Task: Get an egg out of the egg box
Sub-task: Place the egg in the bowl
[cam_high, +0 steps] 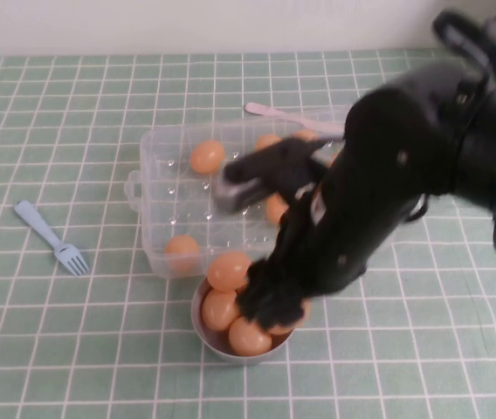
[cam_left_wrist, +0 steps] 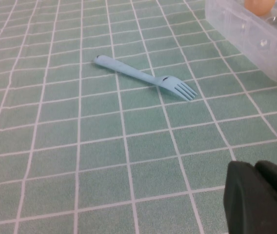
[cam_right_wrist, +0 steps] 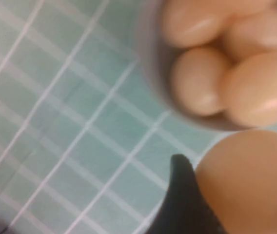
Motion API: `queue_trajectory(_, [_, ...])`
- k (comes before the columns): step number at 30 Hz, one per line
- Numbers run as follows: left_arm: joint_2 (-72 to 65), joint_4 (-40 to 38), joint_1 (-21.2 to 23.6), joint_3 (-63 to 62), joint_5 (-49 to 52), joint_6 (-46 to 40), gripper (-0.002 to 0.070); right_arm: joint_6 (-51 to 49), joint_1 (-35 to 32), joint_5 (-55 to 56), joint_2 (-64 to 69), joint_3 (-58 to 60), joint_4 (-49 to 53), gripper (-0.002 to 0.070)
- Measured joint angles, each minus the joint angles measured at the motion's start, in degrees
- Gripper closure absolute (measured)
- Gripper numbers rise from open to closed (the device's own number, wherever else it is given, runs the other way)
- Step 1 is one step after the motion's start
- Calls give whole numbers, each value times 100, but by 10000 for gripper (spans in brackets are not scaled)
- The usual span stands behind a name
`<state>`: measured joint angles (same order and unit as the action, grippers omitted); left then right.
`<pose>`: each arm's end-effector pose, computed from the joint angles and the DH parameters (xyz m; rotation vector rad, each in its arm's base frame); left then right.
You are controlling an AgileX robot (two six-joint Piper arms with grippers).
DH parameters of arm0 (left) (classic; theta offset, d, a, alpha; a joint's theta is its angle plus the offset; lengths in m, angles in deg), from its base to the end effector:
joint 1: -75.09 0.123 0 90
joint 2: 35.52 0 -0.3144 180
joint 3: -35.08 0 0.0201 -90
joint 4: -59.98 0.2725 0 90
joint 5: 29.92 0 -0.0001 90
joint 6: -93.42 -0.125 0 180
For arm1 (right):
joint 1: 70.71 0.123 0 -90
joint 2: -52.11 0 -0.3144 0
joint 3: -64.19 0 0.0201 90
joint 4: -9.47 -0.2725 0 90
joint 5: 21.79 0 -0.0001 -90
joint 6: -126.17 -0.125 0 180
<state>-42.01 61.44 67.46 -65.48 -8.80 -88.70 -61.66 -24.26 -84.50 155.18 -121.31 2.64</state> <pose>0.0769 -0.0091 0.1612 0.1746 1.8603 -0.0414 0.2564 0.2889 0.2964 -0.8979 2.7198 0.3743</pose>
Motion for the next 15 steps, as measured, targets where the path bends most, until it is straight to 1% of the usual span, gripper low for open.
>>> queue_trajectory(4, [0,0,0,0,0,0,678,636,338,328,-35,241,-442,267])
queue_trajectory(7, [0,0,0,0,0,0,678,1049,419,716,14,251,-649,267])
queue_trajectory(15, [0,0,0,0,0,0,678,1355,417,1017,485,251,-629,267])
